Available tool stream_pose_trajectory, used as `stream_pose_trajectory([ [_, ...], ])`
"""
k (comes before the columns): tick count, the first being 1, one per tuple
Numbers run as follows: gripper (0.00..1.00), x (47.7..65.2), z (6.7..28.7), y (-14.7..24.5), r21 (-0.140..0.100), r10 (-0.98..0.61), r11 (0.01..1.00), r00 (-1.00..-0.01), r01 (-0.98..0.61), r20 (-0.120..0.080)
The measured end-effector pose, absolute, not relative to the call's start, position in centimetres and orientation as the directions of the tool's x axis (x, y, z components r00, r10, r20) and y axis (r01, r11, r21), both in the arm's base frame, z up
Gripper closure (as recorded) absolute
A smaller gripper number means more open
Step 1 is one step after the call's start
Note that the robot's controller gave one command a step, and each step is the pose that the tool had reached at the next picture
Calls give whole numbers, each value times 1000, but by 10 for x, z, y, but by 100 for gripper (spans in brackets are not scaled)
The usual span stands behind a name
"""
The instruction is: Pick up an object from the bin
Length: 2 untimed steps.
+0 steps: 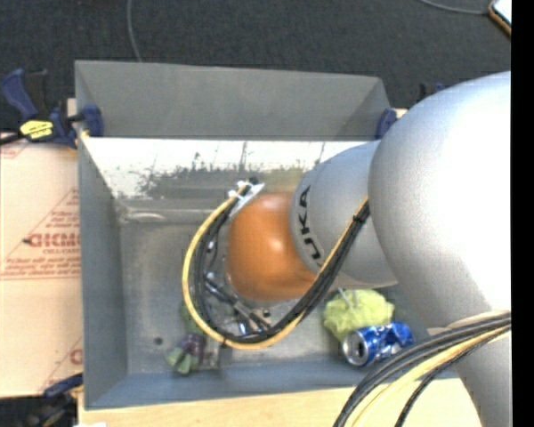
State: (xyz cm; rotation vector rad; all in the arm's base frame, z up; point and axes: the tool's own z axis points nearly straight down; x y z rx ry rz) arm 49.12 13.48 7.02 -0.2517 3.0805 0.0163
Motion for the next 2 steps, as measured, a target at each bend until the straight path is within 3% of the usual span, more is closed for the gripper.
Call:
stream_pose_trajectory([
  [1,0,481,78,121,8,-73,997,-996,-73,-42],
  [2,100,489,72,130,7,-130,991,-989,-131,-67],
])
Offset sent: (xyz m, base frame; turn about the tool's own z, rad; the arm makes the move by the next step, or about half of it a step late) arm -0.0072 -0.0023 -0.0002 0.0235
